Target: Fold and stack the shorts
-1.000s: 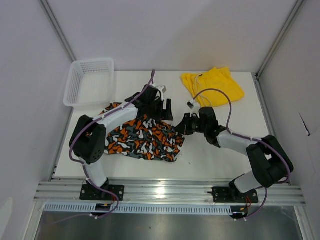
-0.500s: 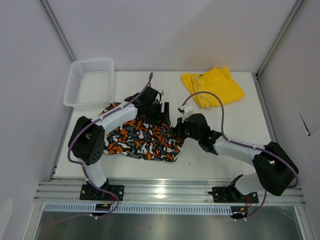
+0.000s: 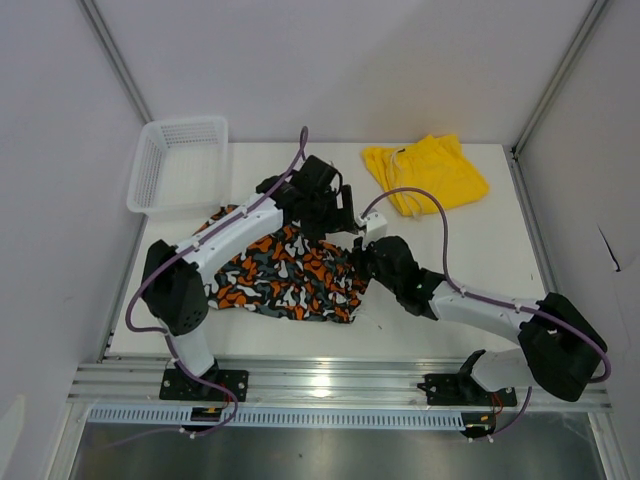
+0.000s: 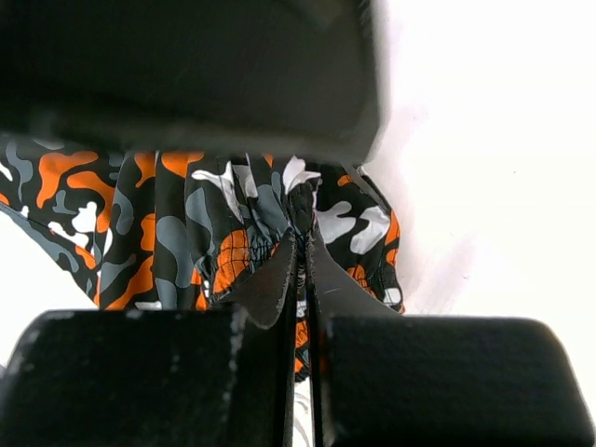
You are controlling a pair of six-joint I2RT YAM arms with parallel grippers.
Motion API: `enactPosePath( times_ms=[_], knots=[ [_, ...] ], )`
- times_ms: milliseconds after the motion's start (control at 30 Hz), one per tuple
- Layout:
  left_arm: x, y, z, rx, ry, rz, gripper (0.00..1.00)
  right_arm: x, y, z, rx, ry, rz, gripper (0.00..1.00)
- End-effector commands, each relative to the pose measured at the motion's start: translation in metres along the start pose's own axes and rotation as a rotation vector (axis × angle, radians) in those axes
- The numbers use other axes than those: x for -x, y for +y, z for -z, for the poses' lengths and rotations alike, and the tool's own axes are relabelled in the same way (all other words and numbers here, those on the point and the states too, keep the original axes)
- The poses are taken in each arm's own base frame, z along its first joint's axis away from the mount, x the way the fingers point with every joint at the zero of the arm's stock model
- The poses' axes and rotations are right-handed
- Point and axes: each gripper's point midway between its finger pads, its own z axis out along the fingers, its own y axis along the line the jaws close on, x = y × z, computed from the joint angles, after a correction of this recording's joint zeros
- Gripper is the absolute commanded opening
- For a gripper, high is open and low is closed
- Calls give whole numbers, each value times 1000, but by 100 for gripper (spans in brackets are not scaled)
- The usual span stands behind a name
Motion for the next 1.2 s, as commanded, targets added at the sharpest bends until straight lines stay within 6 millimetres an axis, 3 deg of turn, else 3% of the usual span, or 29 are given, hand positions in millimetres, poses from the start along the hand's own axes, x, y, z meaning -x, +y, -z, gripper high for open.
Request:
enactPosePath(
  times_ms=[0,333,600,900,933,1000,1033,1133,1167],
  knots=[
    [1,-7,11,70,-11,73,86,28,-2,7,-43,-116,25,0],
    [-17,8,1,184,28,234,72,34,-5,15,-103,-178,37,0],
    [-26,-3,-9,148,78,351,71,35,-2,17,-121,-202,55,0],
    [-29,0,-32,179,110,372,58,37,3,20,-105,-213,66,0],
    [-30,-1,-34,172,115,372,51,36,4,20,-101,-210,69,0],
    [-29,0,-38,171,116,374,46,37,6,21,-90,-217,72,0],
    [-28,-2,-38,163,116,375,35,37,8,21,-86,-218,74,0],
    [-22,1,-39,161,102,381,18,37,10,21,-79,-218,82,0],
    [-19,0,-38,158,91,379,17,36,11,21,-73,-215,84,0]
  ],
)
